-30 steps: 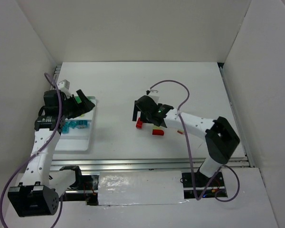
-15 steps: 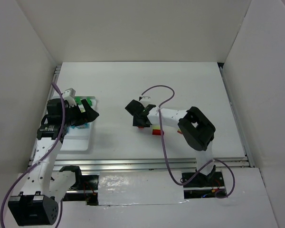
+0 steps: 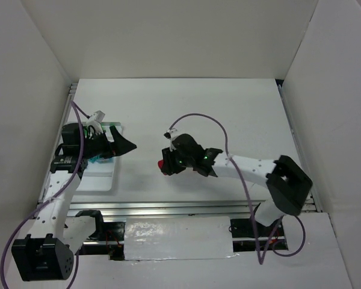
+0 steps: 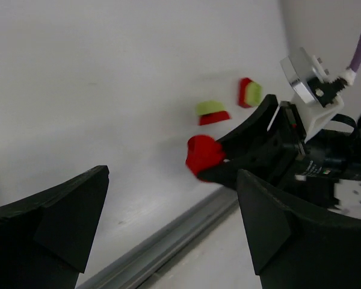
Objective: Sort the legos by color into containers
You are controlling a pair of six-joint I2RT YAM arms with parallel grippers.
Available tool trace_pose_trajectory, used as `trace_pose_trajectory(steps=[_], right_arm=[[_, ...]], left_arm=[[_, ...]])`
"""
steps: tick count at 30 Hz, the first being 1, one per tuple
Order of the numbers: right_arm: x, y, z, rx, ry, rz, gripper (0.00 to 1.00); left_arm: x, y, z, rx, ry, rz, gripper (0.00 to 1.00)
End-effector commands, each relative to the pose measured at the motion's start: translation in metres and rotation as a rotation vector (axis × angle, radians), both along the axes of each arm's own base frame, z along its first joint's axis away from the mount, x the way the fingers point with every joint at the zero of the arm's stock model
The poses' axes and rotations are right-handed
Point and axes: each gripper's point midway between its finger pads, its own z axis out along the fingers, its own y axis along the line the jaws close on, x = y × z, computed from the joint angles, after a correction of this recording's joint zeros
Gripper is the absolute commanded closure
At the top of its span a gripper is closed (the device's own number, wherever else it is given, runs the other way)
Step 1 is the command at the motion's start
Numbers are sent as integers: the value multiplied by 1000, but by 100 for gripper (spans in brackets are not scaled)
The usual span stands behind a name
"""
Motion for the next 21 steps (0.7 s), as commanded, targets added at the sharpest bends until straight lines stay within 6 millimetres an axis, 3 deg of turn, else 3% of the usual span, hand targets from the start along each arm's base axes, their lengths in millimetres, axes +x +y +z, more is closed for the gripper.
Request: trace_pose_trajectory(steps=[1,2,3,7,11,15,21], right_arm=[[-59,37,86,364,-173,500,100],[-78,38,115,473,-194,602,100],[-88,37,122,513,-170,634,100],[-108,38,162,641,-144,737,100],[-127,36,189,731,-127,826,99],[-130,29,202,758,-164,831,99],[-125,24,212,749,-201,795,98]], left_arm=[[-28,-50,46,-260,-135,-357,1],[-42,-61,48,-310,-135,-441,0],[-45,-65,65,-324,-212,-470,0],[-76,-93,84,-362,-295,-620,0],[-99,-106,102,-374,-374,-717,3],[-116,-110,108,-369,-415,-775,6],[-116,-115,94,-363,-366,-796,11]])
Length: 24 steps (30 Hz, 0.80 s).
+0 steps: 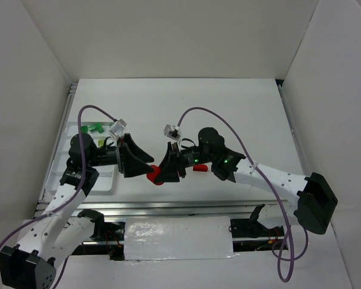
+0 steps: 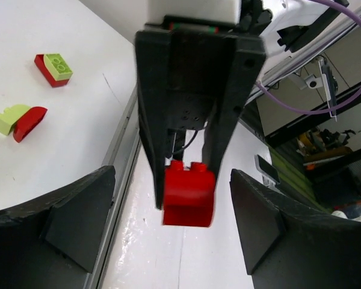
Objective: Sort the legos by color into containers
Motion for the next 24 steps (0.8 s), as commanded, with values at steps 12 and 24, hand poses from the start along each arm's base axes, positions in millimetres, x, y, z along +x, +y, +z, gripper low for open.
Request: trace_pose_trajectory(steps=[12,24], right_arm=[[30,4,32,55,-75,-137,98],[62,-14,21,44,-54,-307,0]], left_arm=[[-12,-19,8,19,-63,-116,61],[45,-10,2,163,-36,207,100]])
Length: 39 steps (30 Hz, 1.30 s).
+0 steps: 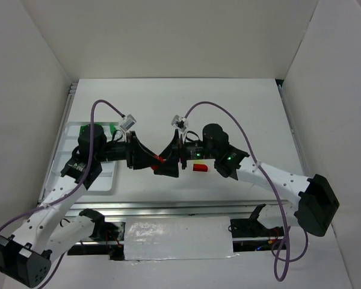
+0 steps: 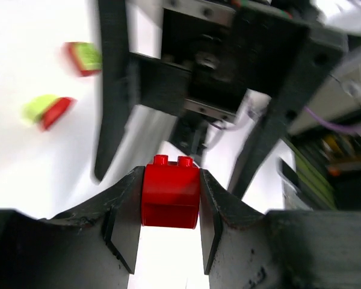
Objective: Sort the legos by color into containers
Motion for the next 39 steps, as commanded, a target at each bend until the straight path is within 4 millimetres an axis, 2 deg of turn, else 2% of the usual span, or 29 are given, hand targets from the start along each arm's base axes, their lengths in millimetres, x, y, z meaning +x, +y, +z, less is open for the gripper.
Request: trace_pose_trajectory(steps=[1,2,4,5,6,8,10,11,12,13,14,16,17,18,19,22,23,33,38,39], right_arm=[[26,-13,2,23,-22,-150,0],[27,-19,1,23,-18,-164,0],[37,-32,-16,-7,16,-212,0],[38,-37,-18,-10,17,-227,0],[45,-43,-28,-45,36,-277,0],[54,-55,-36,-82,46,-355,0],[64,-69,-50,-142,62,-446,0],[65,-74,-48,-147,59,-473,0],[65,-79,-54,-176,68,-494,0],[67,-84,-51,-178,60,-520,0],[67,-85,-52,-184,59,-526,0],[64,-90,-53,-197,59,-532,0],[63,-91,-54,-199,60,-532,0],[62,-92,-55,-201,58,-533,0],[61,-93,-54,-198,54,-531,0],[60,-95,-54,-193,56,-540,0],[59,-97,-59,-211,70,-542,0],[55,-101,-55,-197,59,-552,0],[54,-99,-57,-201,61,-538,0],[54,-99,-58,-203,63,-536,0]], left_arm=[[41,13,-2,114,-4,235,100],[53,21,4,132,-3,301,100],[77,39,-10,203,65,449,100],[89,53,-10,215,82,524,100],[95,64,-18,239,139,589,100],[120,110,-36,299,216,825,100],[126,153,-58,348,335,1036,100],[126,184,-75,339,437,1173,100],[118,199,-82,339,477,1242,100],[110,218,-103,363,532,1331,100],[103,238,-108,333,586,1441,100],[83,252,-117,321,615,1540,100],[71,268,-121,324,645,1652,100],[64,273,-115,297,612,1701,100],[58,284,-120,302,614,1776,100],[45,291,-130,327,622,1831,100],[42,291,-139,347,662,1836,100],[30,269,-201,356,951,1784,100],[26,271,-210,335,964,1813,100],[25,270,-213,336,970,1810,96]])
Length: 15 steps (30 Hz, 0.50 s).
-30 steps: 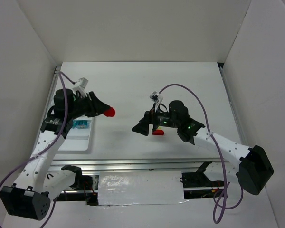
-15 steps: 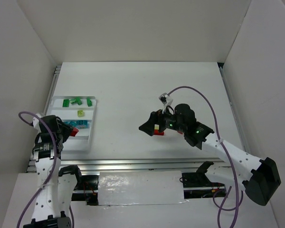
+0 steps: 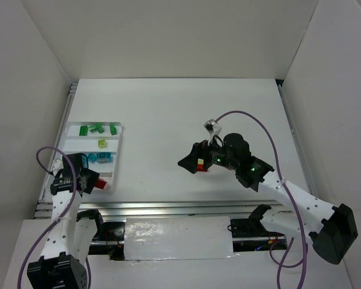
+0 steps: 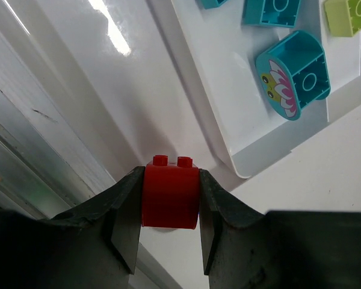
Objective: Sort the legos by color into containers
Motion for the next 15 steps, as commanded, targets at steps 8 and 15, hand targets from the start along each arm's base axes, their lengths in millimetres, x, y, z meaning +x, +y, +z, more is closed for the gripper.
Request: trace_pose_trajectory(steps=[8,15], right_arm=[[1,-1,-3,-8,-16,6,0],[5,0,-11,-22,9,-13,0]], left_arm=[[-2,-1,-2,-41,12,70,1],[2,4,19,-2,-58,69,1]])
